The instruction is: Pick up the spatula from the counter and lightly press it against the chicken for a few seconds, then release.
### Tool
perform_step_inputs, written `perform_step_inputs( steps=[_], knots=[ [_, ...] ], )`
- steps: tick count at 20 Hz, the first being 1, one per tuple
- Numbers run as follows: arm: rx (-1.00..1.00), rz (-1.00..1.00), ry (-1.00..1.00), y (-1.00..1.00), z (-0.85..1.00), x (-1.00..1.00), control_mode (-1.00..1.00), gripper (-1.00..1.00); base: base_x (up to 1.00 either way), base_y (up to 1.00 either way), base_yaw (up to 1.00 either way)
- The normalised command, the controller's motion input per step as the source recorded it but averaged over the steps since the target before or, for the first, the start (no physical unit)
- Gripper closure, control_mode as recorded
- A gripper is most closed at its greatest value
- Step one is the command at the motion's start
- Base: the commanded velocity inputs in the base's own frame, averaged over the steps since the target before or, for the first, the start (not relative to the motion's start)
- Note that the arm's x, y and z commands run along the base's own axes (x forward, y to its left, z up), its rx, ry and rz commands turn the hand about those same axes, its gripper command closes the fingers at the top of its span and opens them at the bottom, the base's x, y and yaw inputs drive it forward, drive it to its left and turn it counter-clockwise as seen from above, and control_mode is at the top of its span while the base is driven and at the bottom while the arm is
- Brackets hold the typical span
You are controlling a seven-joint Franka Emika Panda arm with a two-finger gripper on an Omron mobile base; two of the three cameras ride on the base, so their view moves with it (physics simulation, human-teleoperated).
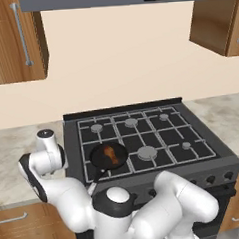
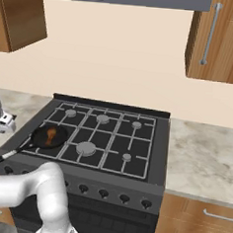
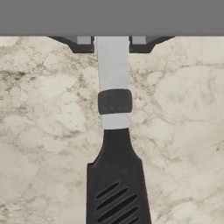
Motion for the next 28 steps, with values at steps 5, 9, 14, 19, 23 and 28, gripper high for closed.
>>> perform_step_inputs(
  steps=[5,9,14,19,23,28],
  knots=[
    [0.0,0.0,-0.05,-0.26,0.18,-0.1,-1.0,1.0,0.0,0.0,0.0],
    [0.0,0.02,-0.05,-0.34,0.42,-0.14,-1.0,1.0,0.0,0.0,0.0],
    [0.0,0.1,-0.1,-0.28,0.55,-0.49,-1.0,1.0,0.0,0.0,0.0],
    [0.0,0.1,0.0,-0.44,0.5,-0.43,-1.0,1.0,0.0,0.0,0.0],
    [-0.02,0.15,-0.03,-0.56,0.45,-0.37,-1.0,1.0,0.0,0.0,0.0],
    [-0.05,0.2,-0.06,-0.6,0.4,-0.29,-1.0,1.0,0.0,0.0,0.0]
  ],
)
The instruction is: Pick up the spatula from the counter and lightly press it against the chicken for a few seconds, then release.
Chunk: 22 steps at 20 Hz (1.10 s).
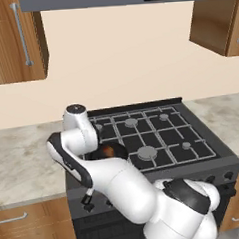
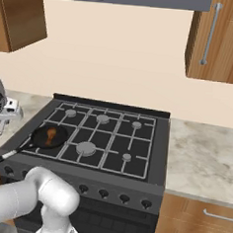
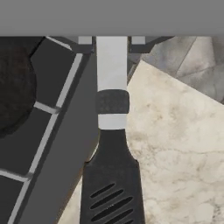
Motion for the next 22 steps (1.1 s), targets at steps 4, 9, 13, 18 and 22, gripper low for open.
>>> perform_step_inputs(
  steps=[4,9,13,18,22],
  knots=[
    [-0.04,0.22,-0.07,-0.61,0.26,-0.22,-1.0,1.0,0.0,0.0,0.0],
    [-0.03,0.23,-0.08,-0.68,0.31,-0.21,-1.0,1.0,0.0,0.0,0.0],
    [-0.04,0.23,-0.06,-0.69,0.38,-0.2,-1.0,1.0,0.0,0.0,0.0],
    [-0.06,0.22,0.0,-0.59,0.3,-0.1,-1.0,1.0,0.0,0.0,0.0],
    [-0.05,0.22,0.0,-0.71,0.25,-0.06,-1.0,1.0,0.0,0.0,0.0]
  ],
)
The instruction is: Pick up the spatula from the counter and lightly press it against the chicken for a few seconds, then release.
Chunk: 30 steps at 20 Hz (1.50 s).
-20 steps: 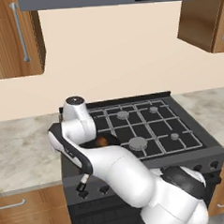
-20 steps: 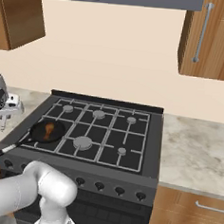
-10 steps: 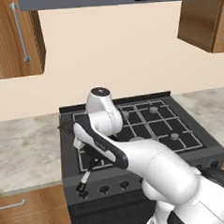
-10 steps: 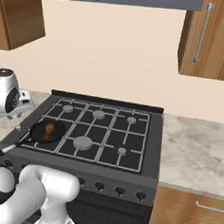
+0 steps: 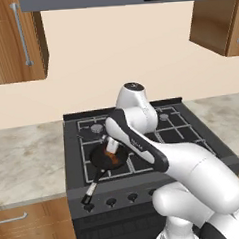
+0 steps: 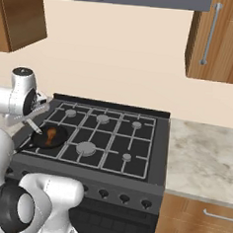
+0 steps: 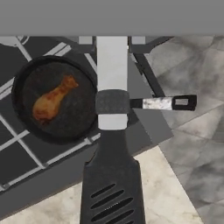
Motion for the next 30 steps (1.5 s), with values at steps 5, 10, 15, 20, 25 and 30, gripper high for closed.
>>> perform_step_inputs(
  steps=[5,10,15,20,25,30],
  knots=[
    [-0.01,0.22,0.01,-0.8,0.13,-0.16,-1.0,1.0,0.0,0.0,0.0],
    [0.07,0.09,0.0,-0.55,0.0,-0.05,-1.0,1.0,0.0,0.0,0.0],
    [-0.04,0.19,-0.07,-0.25,0.0,0.04,-1.0,1.0,0.0,0.0,0.0],
    [-0.18,0.19,-0.03,-0.33,0.0,0.0,-1.0,1.0,0.0,0.0,0.0],
    [-0.09,0.15,0.0,-0.2,0.0,0.09,-1.0,1.0,0.0,0.0,0.0],
    [-0.01,0.11,-0.02,-0.05,-0.04,0.21,-1.0,1.0,0.0,0.0,0.0]
  ],
)
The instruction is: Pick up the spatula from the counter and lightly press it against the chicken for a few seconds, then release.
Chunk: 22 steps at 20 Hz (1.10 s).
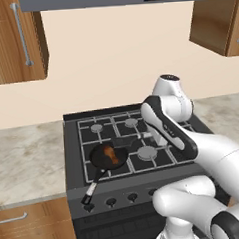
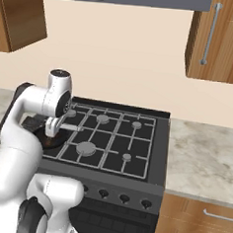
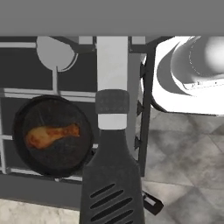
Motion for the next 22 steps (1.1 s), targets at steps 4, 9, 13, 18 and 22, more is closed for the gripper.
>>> perform_step_inputs(
  steps=[4,9,13,18,22],
  knots=[
    [0.0,0.01,0.0,0.0,-0.11,0.2,-1.0,1.0,0.0,0.0,0.0],
    [-0.07,-0.08,0.0,0.0,-0.25,0.14,-1.0,1.0,0.0,0.0,0.0],
    [-0.08,-0.14,0.0,0.0,-0.13,0.12,-1.0,1.0,0.0,0.0,0.0],
    [0.0,-0.06,0.01,0.0,-0.05,0.21,-1.0,1.0,0.0,0.0,0.0],
    [0.0,0.0,0.06,0.0,-0.18,0.29,-1.0,1.0,0.0,0.0,0.0]
  ],
)
